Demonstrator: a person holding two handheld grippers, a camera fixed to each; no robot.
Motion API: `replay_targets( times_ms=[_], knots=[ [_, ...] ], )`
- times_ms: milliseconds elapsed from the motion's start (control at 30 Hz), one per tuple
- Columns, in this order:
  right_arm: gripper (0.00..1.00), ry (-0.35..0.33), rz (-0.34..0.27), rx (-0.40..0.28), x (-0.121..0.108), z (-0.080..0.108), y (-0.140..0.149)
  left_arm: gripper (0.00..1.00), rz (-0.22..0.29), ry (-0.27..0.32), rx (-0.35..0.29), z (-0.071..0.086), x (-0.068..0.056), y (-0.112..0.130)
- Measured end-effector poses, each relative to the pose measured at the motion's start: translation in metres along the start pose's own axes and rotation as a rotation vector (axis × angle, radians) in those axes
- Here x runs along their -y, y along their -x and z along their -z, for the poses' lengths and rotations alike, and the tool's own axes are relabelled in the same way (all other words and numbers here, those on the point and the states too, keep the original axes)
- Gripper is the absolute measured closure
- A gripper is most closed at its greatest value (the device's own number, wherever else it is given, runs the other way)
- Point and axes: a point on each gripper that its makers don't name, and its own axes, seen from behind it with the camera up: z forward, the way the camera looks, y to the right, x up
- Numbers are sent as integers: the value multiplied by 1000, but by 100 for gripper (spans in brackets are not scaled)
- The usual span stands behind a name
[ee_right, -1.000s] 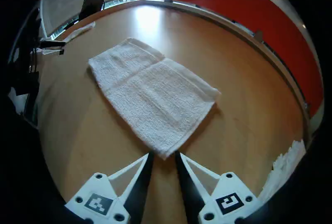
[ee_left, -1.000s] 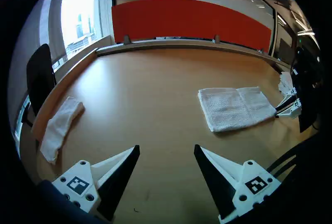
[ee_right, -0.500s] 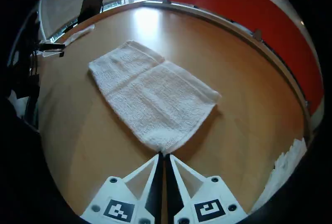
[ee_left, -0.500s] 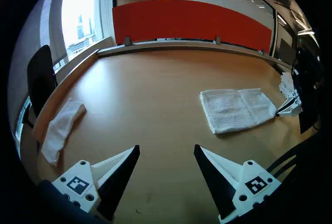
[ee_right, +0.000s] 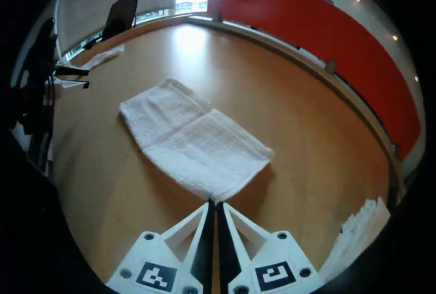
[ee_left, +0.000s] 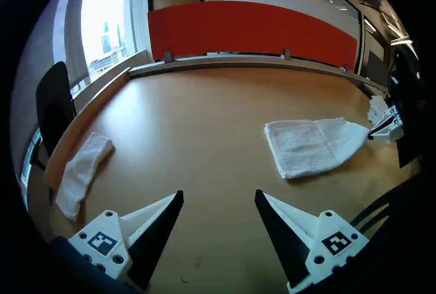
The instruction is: Fold towel
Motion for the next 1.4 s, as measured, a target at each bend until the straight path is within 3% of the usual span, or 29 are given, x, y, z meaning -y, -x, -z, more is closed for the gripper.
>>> replay_targets(
  times_ms=[467,900,1100,1400],
  knots=[
    [97,27,27,-39,-11,26,-17,3,-1,0,-5,1,1,-4],
    [97,17,81,-78,-11,30,-49,3,2,-4,-10,5,-2,-3],
    [97,-13,123,-106,-1,26,-75,2,9,-12,-12,9,1,-3],
    [97,-94,187,-143,33,10,-115,2,28,-37,-24,19,8,-3]
  ],
)
